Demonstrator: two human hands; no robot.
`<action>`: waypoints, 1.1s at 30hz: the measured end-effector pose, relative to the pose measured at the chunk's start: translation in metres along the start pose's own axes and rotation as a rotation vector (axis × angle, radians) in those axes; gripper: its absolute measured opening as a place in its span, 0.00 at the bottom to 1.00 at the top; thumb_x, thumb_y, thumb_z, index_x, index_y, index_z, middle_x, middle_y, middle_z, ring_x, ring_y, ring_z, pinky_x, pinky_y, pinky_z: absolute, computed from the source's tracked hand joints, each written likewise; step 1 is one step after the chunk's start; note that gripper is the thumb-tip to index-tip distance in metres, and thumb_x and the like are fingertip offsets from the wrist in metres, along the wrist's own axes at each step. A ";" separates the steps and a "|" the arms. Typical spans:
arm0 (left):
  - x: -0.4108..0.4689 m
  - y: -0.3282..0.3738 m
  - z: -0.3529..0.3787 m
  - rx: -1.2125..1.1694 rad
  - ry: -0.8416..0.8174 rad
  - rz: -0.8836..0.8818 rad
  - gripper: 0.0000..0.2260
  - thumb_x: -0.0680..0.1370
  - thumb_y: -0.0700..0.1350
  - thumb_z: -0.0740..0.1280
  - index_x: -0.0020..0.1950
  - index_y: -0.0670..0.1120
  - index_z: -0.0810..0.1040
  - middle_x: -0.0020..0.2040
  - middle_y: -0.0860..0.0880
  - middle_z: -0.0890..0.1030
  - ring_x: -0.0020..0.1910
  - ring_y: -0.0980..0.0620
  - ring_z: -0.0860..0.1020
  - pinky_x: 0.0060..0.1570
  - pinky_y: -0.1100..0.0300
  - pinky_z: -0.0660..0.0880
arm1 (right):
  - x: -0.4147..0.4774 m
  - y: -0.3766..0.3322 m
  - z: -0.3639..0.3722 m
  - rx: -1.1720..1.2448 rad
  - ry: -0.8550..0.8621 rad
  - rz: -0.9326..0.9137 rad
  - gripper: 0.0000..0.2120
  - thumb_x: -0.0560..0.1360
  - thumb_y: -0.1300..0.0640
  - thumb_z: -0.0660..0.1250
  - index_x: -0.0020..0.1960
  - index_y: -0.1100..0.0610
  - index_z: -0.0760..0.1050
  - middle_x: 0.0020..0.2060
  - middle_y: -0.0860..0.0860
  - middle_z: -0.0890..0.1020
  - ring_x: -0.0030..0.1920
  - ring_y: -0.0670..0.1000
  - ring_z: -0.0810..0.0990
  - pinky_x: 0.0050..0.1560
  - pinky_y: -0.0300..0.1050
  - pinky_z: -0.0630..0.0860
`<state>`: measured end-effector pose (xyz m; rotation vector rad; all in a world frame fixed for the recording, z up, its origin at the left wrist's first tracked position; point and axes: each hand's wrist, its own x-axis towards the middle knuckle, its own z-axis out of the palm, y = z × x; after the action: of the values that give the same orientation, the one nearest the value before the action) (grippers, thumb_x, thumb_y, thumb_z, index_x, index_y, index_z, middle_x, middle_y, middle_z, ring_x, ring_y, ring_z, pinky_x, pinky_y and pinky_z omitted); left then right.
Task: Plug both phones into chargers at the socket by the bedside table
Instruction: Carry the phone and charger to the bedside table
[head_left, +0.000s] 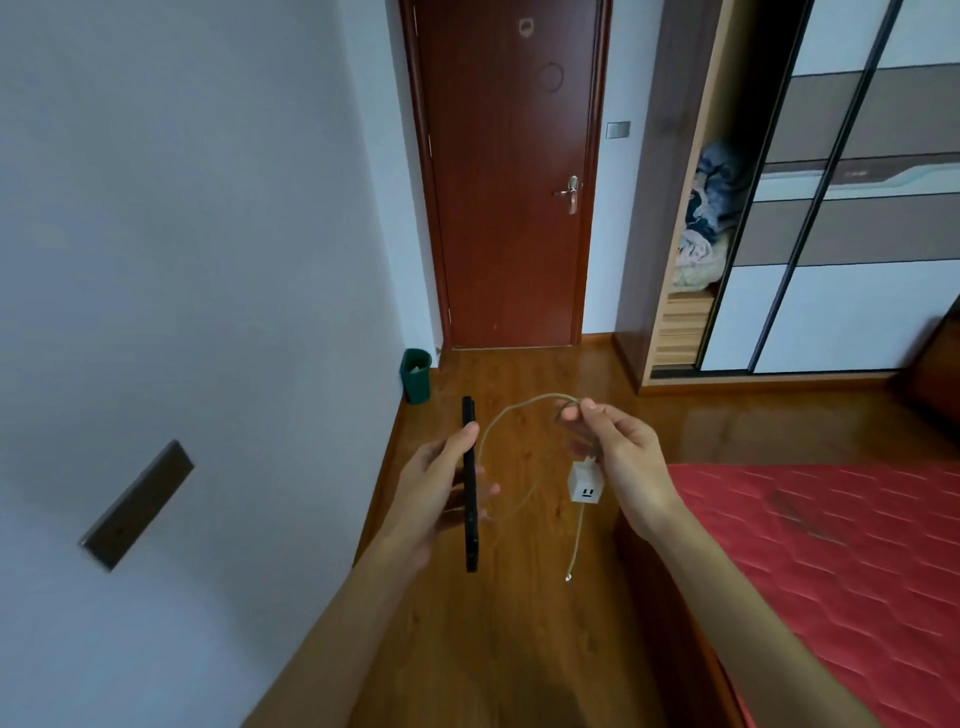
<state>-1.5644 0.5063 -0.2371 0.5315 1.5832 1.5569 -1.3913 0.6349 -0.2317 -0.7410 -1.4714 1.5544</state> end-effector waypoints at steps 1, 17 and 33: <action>0.019 0.004 0.008 0.015 -0.001 0.006 0.34 0.64 0.67 0.75 0.63 0.49 0.77 0.49 0.44 0.87 0.45 0.43 0.88 0.38 0.51 0.84 | 0.019 0.003 -0.006 0.004 0.003 -0.011 0.16 0.83 0.54 0.61 0.54 0.62 0.83 0.55 0.54 0.86 0.58 0.51 0.83 0.55 0.44 0.79; 0.291 0.081 0.160 0.107 -0.079 0.035 0.27 0.71 0.61 0.75 0.66 0.50 0.76 0.52 0.44 0.87 0.47 0.43 0.87 0.53 0.40 0.82 | 0.299 0.005 -0.099 0.003 0.140 -0.052 0.14 0.82 0.51 0.62 0.52 0.55 0.85 0.49 0.48 0.88 0.55 0.46 0.84 0.64 0.46 0.77; 0.583 0.130 0.214 0.106 -0.296 -0.015 0.31 0.64 0.64 0.78 0.62 0.53 0.77 0.47 0.45 0.88 0.43 0.46 0.88 0.35 0.57 0.81 | 0.549 0.043 -0.109 -0.049 0.350 -0.063 0.15 0.82 0.51 0.62 0.46 0.53 0.86 0.41 0.47 0.88 0.42 0.43 0.86 0.39 0.28 0.78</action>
<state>-1.7566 1.1108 -0.2405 0.7689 1.4429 1.3185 -1.5591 1.1705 -0.2161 -0.9342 -1.2619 1.2697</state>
